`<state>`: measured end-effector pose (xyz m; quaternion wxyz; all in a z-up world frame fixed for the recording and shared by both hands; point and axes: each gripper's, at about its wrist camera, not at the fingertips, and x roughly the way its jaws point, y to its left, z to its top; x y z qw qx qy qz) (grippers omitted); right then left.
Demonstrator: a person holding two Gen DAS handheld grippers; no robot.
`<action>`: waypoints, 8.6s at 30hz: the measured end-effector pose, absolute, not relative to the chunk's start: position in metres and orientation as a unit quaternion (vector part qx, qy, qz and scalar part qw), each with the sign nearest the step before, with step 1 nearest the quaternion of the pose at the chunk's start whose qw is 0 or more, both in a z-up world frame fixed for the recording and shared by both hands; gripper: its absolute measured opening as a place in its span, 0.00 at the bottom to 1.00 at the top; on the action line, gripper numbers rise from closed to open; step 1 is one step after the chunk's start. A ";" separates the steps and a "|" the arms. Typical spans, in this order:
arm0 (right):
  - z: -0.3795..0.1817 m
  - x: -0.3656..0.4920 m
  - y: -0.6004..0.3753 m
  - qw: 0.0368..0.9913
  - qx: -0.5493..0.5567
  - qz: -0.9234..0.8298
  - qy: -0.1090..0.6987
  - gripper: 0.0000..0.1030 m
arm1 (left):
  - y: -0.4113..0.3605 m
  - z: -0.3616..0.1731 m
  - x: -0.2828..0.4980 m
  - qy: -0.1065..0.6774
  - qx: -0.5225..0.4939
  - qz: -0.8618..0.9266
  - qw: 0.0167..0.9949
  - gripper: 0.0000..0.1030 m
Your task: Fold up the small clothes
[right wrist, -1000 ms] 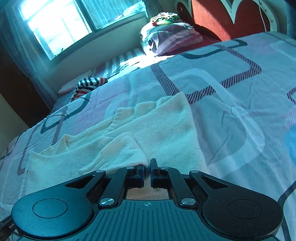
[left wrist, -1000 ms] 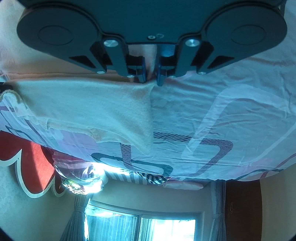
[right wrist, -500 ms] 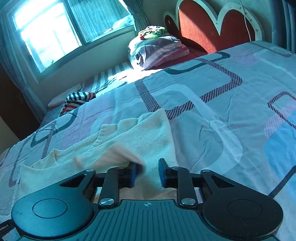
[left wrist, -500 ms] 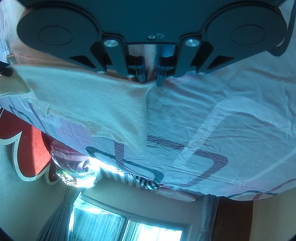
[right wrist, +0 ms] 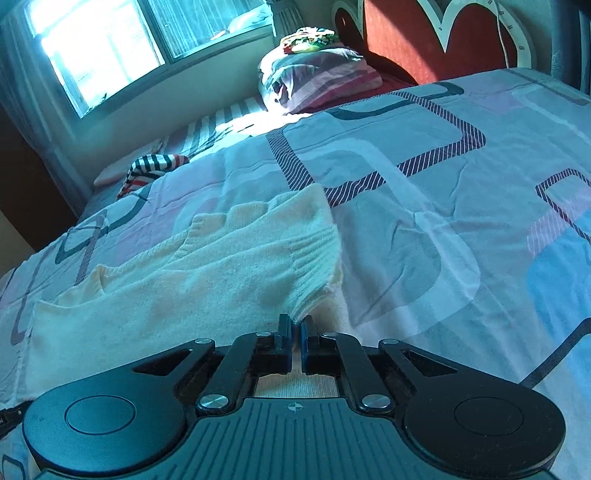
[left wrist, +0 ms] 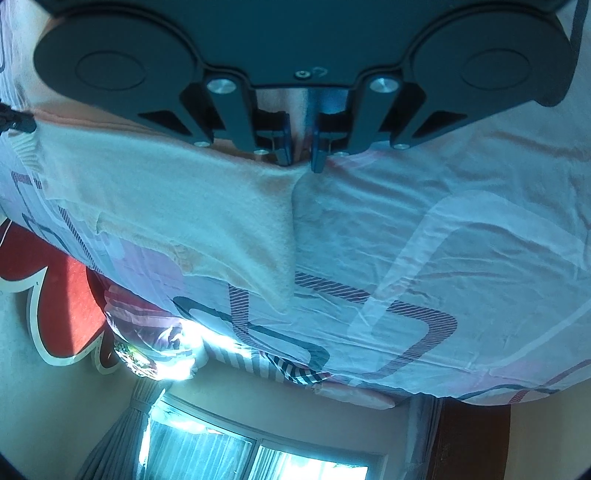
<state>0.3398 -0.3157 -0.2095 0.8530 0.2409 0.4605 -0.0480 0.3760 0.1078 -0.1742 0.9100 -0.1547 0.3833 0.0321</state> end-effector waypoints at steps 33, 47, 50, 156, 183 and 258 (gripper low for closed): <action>-0.209 0.350 -0.306 0.856 0.236 -0.039 0.459 0.14 | 0.111 -0.169 0.378 0.382 -0.147 0.055 0.911 0.18; -0.192 0.344 -0.326 0.867 0.226 -0.070 0.439 0.25 | 0.106 -0.142 0.369 0.389 -0.075 0.091 0.913 0.58; -0.187 0.342 -0.327 0.874 0.216 -0.077 0.428 0.45 | 0.104 -0.134 0.369 0.382 -0.070 0.087 0.917 0.59; -0.177 0.244 -0.259 0.871 0.113 0.077 0.472 0.19 | 0.022 -0.149 0.295 0.437 -0.042 0.003 0.899 0.52; -0.175 0.168 -0.258 0.870 0.080 0.079 0.480 0.40 | -0.021 -0.157 0.240 0.453 0.010 0.007 0.892 0.61; -0.090 0.151 -0.281 0.911 0.125 0.030 0.392 0.10 | 0.073 -0.087 0.205 0.347 -0.119 -0.090 0.926 0.04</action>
